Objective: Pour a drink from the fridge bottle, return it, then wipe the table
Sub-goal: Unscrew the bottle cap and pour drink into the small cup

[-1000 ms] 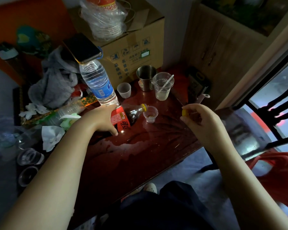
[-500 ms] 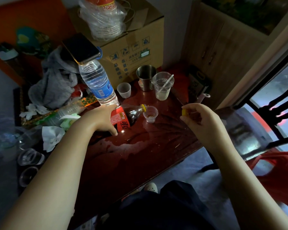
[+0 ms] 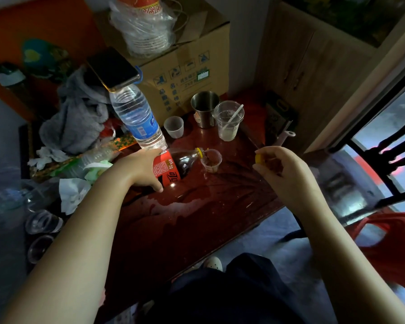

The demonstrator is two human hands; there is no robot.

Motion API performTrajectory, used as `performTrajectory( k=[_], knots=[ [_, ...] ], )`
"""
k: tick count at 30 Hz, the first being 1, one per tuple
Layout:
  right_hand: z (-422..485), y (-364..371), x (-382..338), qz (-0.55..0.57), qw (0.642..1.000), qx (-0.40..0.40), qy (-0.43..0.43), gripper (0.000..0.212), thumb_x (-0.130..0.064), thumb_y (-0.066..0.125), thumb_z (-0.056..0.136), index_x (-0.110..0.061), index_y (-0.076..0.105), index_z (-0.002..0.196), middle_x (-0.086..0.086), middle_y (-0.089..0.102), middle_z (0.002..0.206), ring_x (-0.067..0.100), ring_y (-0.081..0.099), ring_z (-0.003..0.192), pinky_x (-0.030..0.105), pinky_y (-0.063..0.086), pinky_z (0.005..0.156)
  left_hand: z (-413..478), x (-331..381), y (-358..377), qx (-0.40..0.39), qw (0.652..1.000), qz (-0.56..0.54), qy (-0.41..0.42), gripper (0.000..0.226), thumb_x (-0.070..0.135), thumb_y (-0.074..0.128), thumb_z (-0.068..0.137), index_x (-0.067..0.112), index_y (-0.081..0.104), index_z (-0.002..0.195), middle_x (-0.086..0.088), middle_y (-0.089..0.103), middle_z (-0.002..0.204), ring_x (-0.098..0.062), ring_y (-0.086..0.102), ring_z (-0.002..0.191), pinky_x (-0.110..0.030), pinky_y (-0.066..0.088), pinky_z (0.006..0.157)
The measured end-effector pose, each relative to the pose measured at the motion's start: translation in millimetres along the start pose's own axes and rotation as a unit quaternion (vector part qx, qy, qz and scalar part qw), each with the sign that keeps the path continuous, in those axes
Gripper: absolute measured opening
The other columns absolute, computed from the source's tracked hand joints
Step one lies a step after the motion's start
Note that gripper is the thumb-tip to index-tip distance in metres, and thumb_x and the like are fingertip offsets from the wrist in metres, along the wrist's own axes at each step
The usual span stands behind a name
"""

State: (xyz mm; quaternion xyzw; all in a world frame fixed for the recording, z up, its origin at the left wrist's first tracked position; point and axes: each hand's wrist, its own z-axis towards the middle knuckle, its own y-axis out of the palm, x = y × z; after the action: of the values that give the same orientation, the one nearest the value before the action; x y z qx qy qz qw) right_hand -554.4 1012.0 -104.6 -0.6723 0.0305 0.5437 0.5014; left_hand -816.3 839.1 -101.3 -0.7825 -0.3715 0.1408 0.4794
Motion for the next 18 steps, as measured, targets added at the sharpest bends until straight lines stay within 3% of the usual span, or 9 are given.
performTrajectory(
  k=[6, 11, 15, 18],
  knots=[
    [1, 1, -2, -0.002, 1.0, -0.005, 0.003, 0.027, -0.028, 0.069, 0.083, -0.029, 0.062, 0.109, -0.008, 0.061, 0.099, 0.007, 0.059, 0.085, 0.023, 0.049, 0.074, -3, -8, 9, 0.011, 0.999, -0.033, -0.003, 0.117, 0.035, 0.088, 0.057, 0.027, 0.019, 0.15, -0.006, 0.041, 0.14, -0.026, 0.044, 0.126, -0.035, 0.042, 0.093],
    [1, 4, -8, -0.01, 1.0, -0.013, -0.009, 0.028, -0.028, 0.069, 0.083, -0.028, 0.062, 0.11, -0.01, 0.06, 0.098, 0.004, 0.057, 0.084, 0.015, 0.043, 0.071, -5, -11, 23, 0.051, 0.991, -0.122, 0.024, 0.113, 0.034, 0.089, 0.055, 0.031, 0.024, 0.148, -0.004, 0.044, 0.137, -0.025, 0.047, 0.124, -0.034, 0.04, 0.096],
    [2, 6, -15, -0.01, 1.0, -0.023, -0.013, 0.027, -0.029, 0.068, 0.083, -0.03, 0.061, 0.109, -0.015, 0.059, 0.097, 0.0, 0.056, 0.084, 0.013, 0.043, 0.071, -8, -14, 34, 0.098, 0.967, -0.227, 0.058, 0.105, 0.039, 0.087, 0.048, 0.04, 0.035, 0.138, 0.004, 0.052, 0.123, -0.018, 0.054, 0.111, -0.037, 0.045, 0.094],
    [5, 8, -23, -0.014, 0.999, -0.025, -0.025, 0.027, -0.029, 0.069, 0.083, -0.03, 0.062, 0.109, -0.019, 0.057, 0.094, -0.004, 0.055, 0.084, 0.005, 0.04, 0.068, -17, -11, 41, 0.142, 0.939, -0.301, 0.087, 0.099, 0.029, 0.089, 0.05, 0.037, 0.04, 0.136, 0.011, 0.055, 0.118, -0.004, 0.055, 0.106, -0.029, 0.045, 0.093]
  ],
)
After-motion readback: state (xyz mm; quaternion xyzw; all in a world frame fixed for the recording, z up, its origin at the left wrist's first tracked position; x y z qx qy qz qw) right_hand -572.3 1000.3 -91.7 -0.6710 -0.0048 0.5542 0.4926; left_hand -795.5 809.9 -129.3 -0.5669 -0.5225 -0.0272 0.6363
